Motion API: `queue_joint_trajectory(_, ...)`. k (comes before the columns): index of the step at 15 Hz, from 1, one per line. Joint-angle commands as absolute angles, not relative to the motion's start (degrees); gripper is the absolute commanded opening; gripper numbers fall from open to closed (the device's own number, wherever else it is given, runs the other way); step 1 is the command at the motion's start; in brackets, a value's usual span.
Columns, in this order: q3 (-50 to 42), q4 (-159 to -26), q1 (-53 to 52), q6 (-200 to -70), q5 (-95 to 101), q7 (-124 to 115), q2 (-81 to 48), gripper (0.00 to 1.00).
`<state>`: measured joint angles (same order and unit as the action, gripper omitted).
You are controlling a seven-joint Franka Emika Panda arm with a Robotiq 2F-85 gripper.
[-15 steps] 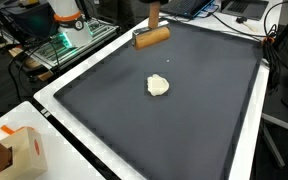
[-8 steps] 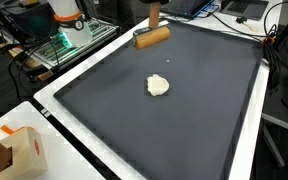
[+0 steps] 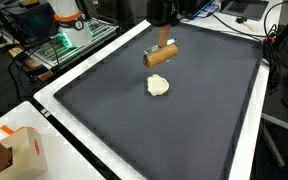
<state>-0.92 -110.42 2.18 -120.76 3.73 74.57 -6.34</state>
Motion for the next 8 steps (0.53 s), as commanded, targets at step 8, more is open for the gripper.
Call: queue_joint_trajectory(8,-0.6,-117.8,2.7,-140.2,9.9,71.3,-12.2,0.24)
